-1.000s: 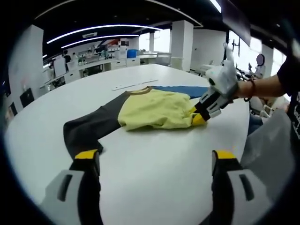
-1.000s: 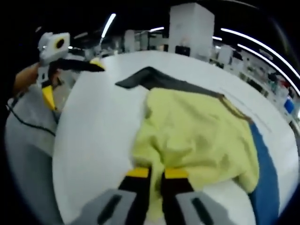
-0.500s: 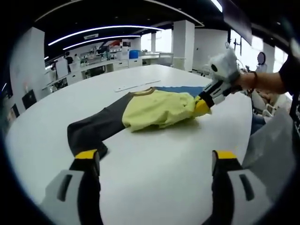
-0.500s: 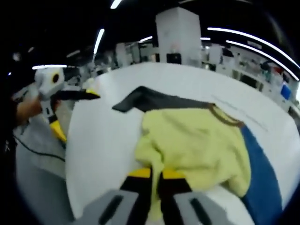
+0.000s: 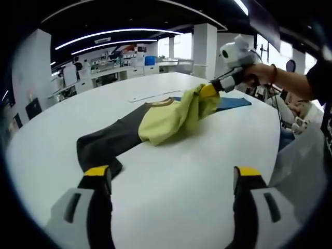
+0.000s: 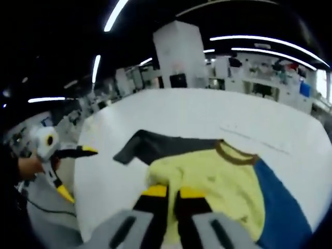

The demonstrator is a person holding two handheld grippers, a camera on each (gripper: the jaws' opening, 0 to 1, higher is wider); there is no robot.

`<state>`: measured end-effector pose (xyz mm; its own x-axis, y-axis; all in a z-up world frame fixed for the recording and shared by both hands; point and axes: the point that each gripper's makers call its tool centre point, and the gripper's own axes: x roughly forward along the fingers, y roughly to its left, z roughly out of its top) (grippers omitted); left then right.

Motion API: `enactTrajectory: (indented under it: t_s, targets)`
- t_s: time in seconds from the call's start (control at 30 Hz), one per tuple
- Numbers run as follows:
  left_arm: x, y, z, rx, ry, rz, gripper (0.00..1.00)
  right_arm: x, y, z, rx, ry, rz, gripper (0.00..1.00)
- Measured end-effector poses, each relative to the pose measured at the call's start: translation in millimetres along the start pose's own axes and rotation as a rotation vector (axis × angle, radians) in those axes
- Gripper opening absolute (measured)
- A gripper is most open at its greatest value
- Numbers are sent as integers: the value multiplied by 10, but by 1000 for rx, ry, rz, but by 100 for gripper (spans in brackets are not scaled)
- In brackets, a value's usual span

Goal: Fold the garment on the visible template until the final outline fits inside the template.

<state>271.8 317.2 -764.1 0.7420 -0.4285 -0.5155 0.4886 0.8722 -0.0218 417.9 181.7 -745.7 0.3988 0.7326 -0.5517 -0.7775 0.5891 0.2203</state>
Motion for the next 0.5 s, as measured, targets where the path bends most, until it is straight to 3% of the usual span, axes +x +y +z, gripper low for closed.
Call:
enactTrajectory:
  t_s: [0.3,0.5]
  targets:
    - [20,12,1,-24,5,5,91,227,-228,137,143,26,-8,1]
    - [60,65,3,-40,3,6,88,404,-437,136,181,60,-39,1]
